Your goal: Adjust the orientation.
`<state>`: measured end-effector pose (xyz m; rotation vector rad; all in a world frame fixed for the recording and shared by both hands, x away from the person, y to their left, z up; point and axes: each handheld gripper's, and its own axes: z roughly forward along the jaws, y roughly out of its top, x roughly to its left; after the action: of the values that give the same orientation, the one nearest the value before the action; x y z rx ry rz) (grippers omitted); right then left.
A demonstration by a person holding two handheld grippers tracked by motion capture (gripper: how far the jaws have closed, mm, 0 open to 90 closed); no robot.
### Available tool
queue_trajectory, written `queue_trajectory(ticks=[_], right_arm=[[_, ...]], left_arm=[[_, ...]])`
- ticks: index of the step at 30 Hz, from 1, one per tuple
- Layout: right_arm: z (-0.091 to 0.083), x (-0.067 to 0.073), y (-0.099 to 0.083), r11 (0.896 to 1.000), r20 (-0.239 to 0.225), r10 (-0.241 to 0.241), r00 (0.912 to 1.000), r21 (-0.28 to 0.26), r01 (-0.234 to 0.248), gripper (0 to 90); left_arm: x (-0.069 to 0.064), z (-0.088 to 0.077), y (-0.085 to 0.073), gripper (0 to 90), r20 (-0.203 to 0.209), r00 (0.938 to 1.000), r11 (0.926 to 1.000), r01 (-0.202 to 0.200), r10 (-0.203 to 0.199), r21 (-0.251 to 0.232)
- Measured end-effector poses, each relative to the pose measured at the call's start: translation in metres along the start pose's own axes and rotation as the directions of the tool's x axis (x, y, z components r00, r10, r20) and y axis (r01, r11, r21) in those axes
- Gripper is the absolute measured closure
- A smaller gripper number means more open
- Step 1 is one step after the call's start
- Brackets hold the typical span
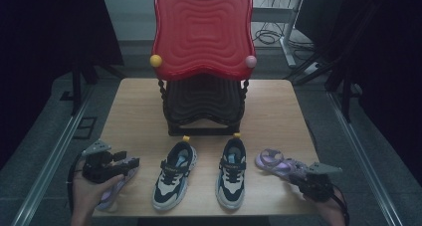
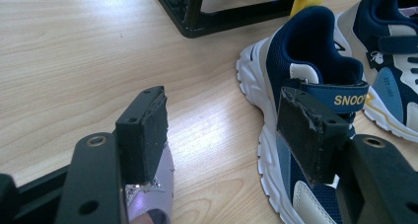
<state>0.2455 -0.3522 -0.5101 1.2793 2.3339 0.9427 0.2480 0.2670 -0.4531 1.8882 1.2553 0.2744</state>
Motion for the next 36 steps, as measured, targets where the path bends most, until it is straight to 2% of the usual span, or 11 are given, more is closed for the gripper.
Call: queue_trajectory(ticks=[6, 13, 20, 23, 26, 31, 36], right_arm=[[-0.001, -0.007, -0.002, 1.000, 0.017, 0.022, 0.9996, -0.006, -0.022, 89.8], [0.002, -0.016, -0.006, 0.999, 0.062, 0.048, 0.9969, 0.000, -0.048, 89.8], [0.005, -0.027, 0.000, 0.997, 0.037, 0.069, 0.9969, -0.018, -0.069, 89.7], [0.008, -0.031, 0.001, 0.997, 0.035, 0.079, 0.9962, -0.018, -0.079, 89.7], [0.009, -0.038, 0.002, 0.995, 0.054, 0.104, 0.9932, -0.019, -0.103, 89.7], [0.016, -0.045, 0.009, 0.995, 0.057, 0.100, 0.9934, -0.010, -0.099, 89.7], [0.021, -0.052, 0.017, 0.995, 0.042, 0.096, 0.9945, -0.003, -0.096, 89.7]], left_arm=[[-0.001, -0.001, 0.000, 36.6, -0.001, 1.0000, 1.0000, -0.003, 0.003, -0.003], [-0.001, 0.000, 0.000, 36.6, 0.001, 1.0000, 1.0000, -0.005, 0.005, 0.001], [-0.002, 0.000, 0.000, 36.7, -0.001, 1.0000, 1.0000, -0.006, 0.006, 0.004], [-0.002, 0.001, 0.000, 36.7, -0.001, 1.0000, 1.0000, -0.006, 0.006, 0.006], [-0.003, 0.003, -0.001, 36.7, 0.002, 1.0000, 0.9999, -0.008, 0.008, 0.015], [-0.003, 0.001, -0.001, 36.7, -0.003, 1.0000, 0.9999, -0.006, 0.006, 0.012], [-0.004, 0.001, -0.001, 36.7, -0.008, 1.0000, 0.9999, -0.003, 0.003, 0.013]])
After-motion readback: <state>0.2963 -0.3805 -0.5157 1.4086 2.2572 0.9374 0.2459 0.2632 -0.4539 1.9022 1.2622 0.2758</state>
